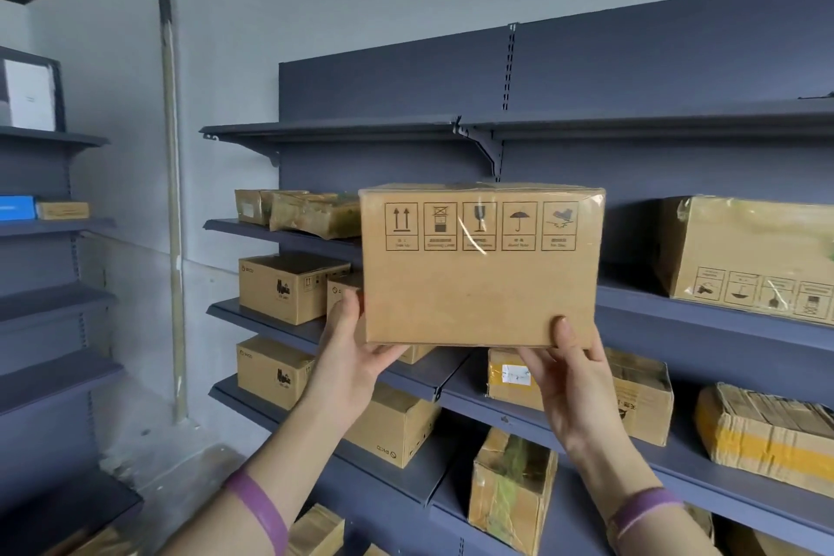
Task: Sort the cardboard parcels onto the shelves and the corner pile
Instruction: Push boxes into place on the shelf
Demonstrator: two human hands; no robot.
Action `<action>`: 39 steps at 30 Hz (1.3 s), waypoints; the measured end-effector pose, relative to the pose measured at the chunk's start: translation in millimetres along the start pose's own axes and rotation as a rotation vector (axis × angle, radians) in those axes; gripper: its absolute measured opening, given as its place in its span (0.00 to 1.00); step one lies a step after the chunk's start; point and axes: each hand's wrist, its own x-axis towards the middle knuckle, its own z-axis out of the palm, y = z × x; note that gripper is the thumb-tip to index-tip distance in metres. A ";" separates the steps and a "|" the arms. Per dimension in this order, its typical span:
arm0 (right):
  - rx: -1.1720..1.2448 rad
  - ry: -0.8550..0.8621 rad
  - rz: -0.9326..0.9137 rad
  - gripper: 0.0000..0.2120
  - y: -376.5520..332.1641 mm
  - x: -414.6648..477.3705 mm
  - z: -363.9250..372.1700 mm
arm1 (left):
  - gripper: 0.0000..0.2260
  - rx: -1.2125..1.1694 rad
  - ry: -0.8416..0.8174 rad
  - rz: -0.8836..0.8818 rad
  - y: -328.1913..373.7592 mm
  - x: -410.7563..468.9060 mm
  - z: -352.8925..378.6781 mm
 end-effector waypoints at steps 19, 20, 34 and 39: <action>0.004 0.080 0.189 0.31 -2.0 -0.7 -21.8 | 0.23 -0.084 -0.097 -0.186 1.3 -12.2 20.5; -0.018 0.071 0.185 0.39 0.9 -0.8 -19.4 | 0.23 -0.106 -0.101 -0.164 -0.5 -12.9 25.3; 0.133 -0.022 0.043 0.26 28.0 -18.5 24.2 | 0.45 0.026 -0.276 -0.058 -36.7 -7.3 29.4; 0.161 0.092 0.072 0.22 7.4 -1.6 10.6 | 0.32 -0.040 -0.306 -0.195 -15.9 -7.4 -11.0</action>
